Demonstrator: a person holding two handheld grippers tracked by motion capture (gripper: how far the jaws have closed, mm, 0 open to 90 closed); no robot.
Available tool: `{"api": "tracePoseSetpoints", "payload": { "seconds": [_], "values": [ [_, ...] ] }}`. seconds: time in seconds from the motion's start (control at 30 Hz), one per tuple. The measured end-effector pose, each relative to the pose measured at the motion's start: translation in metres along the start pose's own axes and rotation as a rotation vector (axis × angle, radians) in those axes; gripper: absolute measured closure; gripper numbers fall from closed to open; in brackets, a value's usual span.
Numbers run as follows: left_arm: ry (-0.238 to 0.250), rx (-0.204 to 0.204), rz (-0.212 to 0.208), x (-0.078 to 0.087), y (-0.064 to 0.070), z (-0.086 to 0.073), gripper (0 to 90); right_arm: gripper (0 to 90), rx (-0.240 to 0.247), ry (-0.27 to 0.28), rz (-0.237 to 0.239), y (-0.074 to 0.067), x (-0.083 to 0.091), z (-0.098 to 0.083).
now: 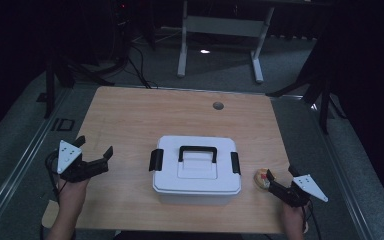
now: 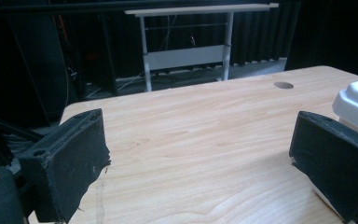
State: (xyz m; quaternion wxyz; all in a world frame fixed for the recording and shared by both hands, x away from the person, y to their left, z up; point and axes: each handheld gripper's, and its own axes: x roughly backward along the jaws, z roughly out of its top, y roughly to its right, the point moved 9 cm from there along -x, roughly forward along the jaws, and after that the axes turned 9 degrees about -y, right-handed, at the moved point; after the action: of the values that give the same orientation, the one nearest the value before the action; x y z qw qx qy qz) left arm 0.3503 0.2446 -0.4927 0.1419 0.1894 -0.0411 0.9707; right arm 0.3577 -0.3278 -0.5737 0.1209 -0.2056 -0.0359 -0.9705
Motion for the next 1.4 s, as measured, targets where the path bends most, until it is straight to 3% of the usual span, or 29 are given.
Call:
{"api": "tracePoseSetpoints", "payload": {
  "seconds": [0.23,0.37,0.63,0.83,1.0,1.2,1.4],
  "values": [
    [-0.013,-0.015,-0.006,-0.002,0.002,-0.002,3.3,13.7,-0.001,-0.005,0.001,-0.001,0.000,-0.001],
    [-0.023,-0.049,-0.048,-0.003,0.007,-0.003,3.3,13.7,0.003,-0.007,0.002,-0.001,-0.001,-0.001],
    [-0.132,-0.186,-0.265,-0.010,0.027,-0.010,3.8,13.6,0.006,-0.016,0.009,-0.002,-0.002,-0.002],
    [-0.228,-0.298,-0.375,-0.011,0.033,-0.019,3.8,13.7,0.011,-0.025,0.010,-0.002,-0.003,-0.003],
    [-0.300,-0.385,-0.392,-0.012,0.032,-0.028,3.8,13.7,0.014,-0.028,0.010,-0.003,-0.003,-0.003],
    [-0.429,-0.489,-0.428,-0.013,0.030,-0.046,3.8,13.7,0.012,-0.034,0.013,-0.003,-0.004,-0.004],
    [-0.556,-0.578,-0.433,-0.016,0.027,-0.063,3.8,13.7,0.018,-0.035,0.012,-0.003,-0.004,-0.004]
  ]
}}
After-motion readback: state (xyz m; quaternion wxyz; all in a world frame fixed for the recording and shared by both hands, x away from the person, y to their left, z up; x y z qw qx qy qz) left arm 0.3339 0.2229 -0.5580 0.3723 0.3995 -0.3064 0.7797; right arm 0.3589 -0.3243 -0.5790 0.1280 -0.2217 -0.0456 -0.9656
